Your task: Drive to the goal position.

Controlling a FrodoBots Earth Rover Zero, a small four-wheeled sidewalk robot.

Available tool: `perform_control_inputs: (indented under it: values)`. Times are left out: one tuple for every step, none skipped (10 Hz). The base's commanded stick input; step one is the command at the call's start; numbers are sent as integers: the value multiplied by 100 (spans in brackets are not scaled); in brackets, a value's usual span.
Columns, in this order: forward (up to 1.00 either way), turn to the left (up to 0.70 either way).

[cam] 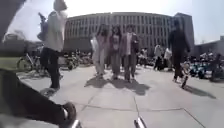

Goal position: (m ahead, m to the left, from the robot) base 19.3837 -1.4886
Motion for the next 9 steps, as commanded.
perform_control_inputs:
  values:
    - [85,-27]
    - [85,-27]
    - [85,-19]
    - [85,0]
    - [85,1]
    - [85,1]
    - [85,1]
    - [85,1]
    - [85,1]
